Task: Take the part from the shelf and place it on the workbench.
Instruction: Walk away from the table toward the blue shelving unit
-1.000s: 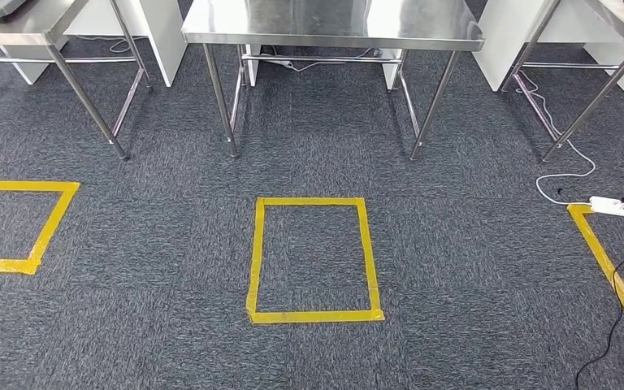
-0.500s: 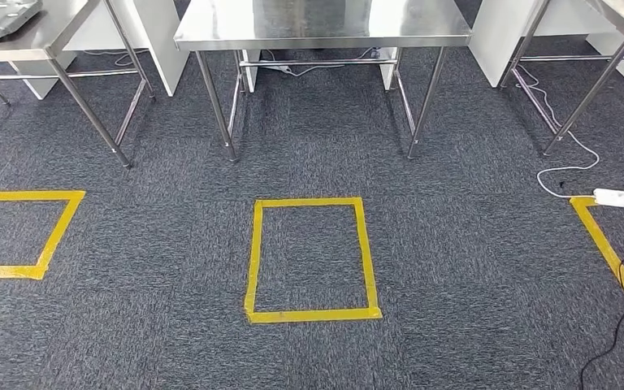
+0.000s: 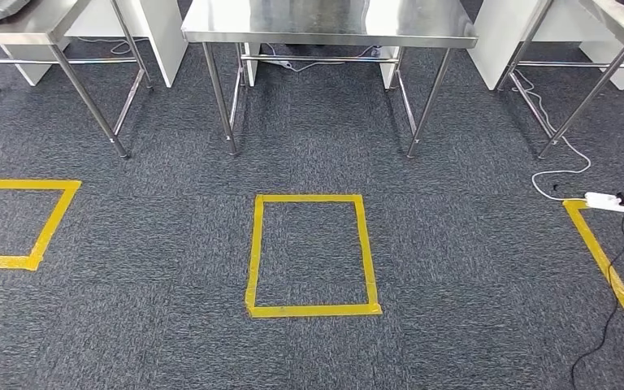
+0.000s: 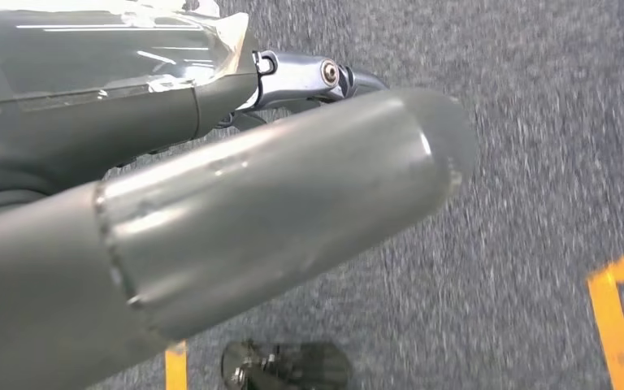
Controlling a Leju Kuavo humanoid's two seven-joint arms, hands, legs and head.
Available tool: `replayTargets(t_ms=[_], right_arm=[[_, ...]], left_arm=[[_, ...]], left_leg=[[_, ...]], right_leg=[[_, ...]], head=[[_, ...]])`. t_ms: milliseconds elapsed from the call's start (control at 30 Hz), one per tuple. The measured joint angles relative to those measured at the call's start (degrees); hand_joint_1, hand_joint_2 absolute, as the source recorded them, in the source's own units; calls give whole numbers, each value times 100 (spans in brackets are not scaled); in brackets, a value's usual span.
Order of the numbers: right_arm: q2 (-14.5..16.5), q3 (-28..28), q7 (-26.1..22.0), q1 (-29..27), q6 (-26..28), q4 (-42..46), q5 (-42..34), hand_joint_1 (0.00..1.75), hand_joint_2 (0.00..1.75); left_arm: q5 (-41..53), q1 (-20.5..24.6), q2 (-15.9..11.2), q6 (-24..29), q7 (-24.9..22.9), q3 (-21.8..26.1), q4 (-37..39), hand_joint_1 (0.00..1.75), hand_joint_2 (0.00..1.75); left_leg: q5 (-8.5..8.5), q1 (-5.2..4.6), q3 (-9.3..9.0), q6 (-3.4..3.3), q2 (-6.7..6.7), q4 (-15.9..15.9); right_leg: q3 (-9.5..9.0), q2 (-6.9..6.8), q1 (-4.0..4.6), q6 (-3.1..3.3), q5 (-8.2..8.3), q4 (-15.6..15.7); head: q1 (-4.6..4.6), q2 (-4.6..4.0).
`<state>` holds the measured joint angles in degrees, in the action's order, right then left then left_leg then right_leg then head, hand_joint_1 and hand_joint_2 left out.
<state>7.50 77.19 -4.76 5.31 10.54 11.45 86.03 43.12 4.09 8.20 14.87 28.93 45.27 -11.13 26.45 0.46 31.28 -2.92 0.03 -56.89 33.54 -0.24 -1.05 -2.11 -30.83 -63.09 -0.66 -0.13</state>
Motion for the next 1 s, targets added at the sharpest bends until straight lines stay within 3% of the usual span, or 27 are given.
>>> replayTargets(t_ms=[67,100,133,200,267,333,533,1000], right_arm=[[0,-1,3,-8,-5,0,1,0,0],[-1,-2,7,-12,-7,0,2,0,0],[-3,-2,13,-15,-7,0,4,0,0],[-10,-4,22,-12,-6,0,14,0,0],[-20,-15,10,-4,-4,1,34,0,87],[-22,-34,-19,-2,-3,2,50,0,175],[-19,-47,-36,-8,-2,2,15,0,175],[-16,-53,-13,-6,-4,2,16,0,175]], left_arm=[[0,1,-4,17,7,1,0,0,0],[0,-1,-3,24,9,1,0,0,0],[1,-4,-1,28,9,1,0,0,0],[4,-7,5,35,9,1,0,0,0],[12,-6,11,38,9,0,0,0,0],[22,-3,10,39,7,0,0,0,0],[78,-4,10,38,-14,0,0,0,0],[85,-4,16,47,-67,2,0,0,0]], left_leg=[[-22,-29,47,-39,3,1],[-33,-47,64,-50,3,-1],[-42,-66,74,-57,1,-3],[-55,-100,74,-58,-9,-5],[-60,-134,65,-40,-15,-14],[-37,-162,68,-42,-15,-36],[-61,-117,80,15,-16,-41],[-61,-116,83,22,-16,-40]], right_leg=[[343,4,0,38,-343,-768],[425,4,4,29,-410,-980],[398,5,12,7,-389,-980],[16,5,37,-30,-131,-335],[-383,4,79,18,111,437],[-497,2,98,68,190,717],[-492,-1,121,89,221,725],[-480,-1,147,91,219,720]], head=[[11,0],[11,0],[13,0],[13,0],[6,0],[-4,0],[-10,0],[-9,0]])
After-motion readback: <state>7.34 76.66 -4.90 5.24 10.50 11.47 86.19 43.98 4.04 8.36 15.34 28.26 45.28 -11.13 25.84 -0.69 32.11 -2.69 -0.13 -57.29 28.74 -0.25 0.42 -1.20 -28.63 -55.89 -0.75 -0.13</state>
